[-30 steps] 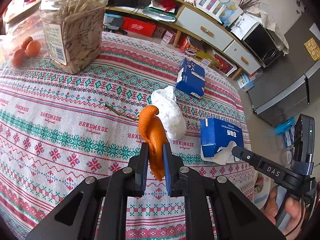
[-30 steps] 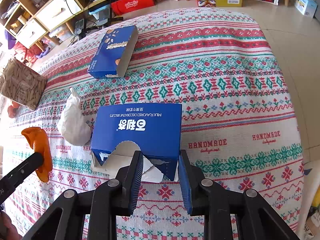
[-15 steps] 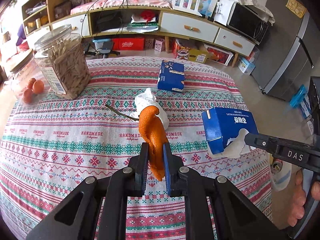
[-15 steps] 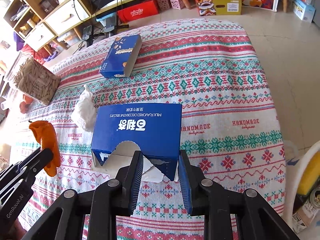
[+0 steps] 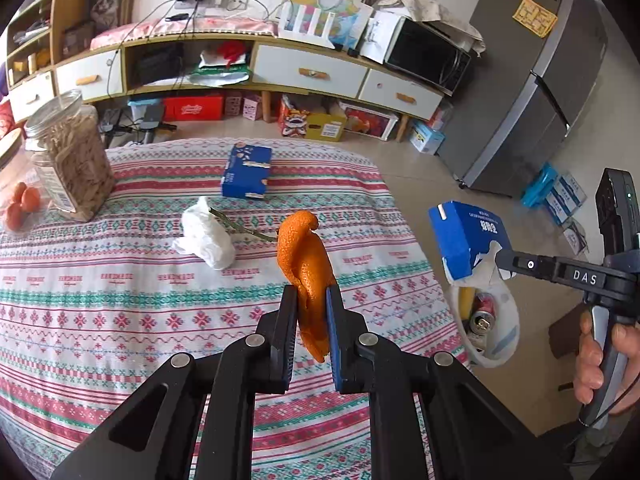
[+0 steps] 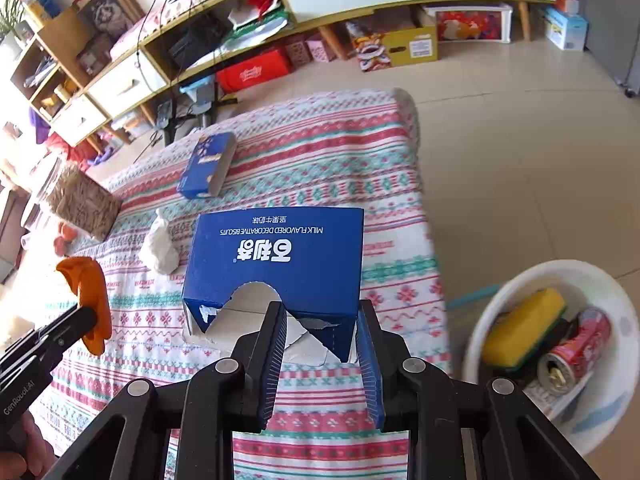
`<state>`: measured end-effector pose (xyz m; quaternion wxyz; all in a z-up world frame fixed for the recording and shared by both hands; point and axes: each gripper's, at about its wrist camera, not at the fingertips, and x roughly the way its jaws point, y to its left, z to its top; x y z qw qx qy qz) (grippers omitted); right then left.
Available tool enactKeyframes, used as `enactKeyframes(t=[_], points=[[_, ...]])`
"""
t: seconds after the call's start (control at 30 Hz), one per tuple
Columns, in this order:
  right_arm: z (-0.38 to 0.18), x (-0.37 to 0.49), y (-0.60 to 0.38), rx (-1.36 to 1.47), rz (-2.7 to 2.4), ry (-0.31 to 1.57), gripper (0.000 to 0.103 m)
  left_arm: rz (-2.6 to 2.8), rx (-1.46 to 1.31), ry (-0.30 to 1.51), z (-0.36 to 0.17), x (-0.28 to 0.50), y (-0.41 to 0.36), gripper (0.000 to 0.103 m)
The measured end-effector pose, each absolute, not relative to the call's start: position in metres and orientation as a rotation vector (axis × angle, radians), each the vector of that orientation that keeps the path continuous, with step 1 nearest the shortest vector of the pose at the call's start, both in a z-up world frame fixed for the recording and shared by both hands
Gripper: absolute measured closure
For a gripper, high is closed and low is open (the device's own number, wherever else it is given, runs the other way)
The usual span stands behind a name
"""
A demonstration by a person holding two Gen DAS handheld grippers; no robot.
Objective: Collect trash
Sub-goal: 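Drop the orange object and the biscuit box into the bin with both tools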
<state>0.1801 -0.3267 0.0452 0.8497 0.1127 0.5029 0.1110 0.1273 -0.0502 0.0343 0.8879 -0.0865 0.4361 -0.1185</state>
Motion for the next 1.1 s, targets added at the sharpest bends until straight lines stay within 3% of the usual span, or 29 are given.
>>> enactKeyframes(t=[0.23, 0.47, 0.9, 1.1], points=[[0.051, 0.158, -0.424, 0.262, -0.009, 1.04, 0.072, -0.419, -0.129, 0.92, 0.032, 0.116, -0.132, 0.089], [0.026, 0.142, -0.48, 0.165, -0.215, 1.147, 0.072, -0.581, -0.135, 0.959, 0.012, 0.119, -0.228, 0.089], [-0.04, 0.146, -0.465, 0.054, -0.055, 1.391, 0.07, -0.712, -0.025, 1.069, -0.05, 0.131, -0.336, 0.089], [-0.031, 0.143, -0.488, 0.122, -0.123, 1.362, 0.053, -0.722, -0.026, 1.106, -0.073, 0.135, -0.338, 0.089]])
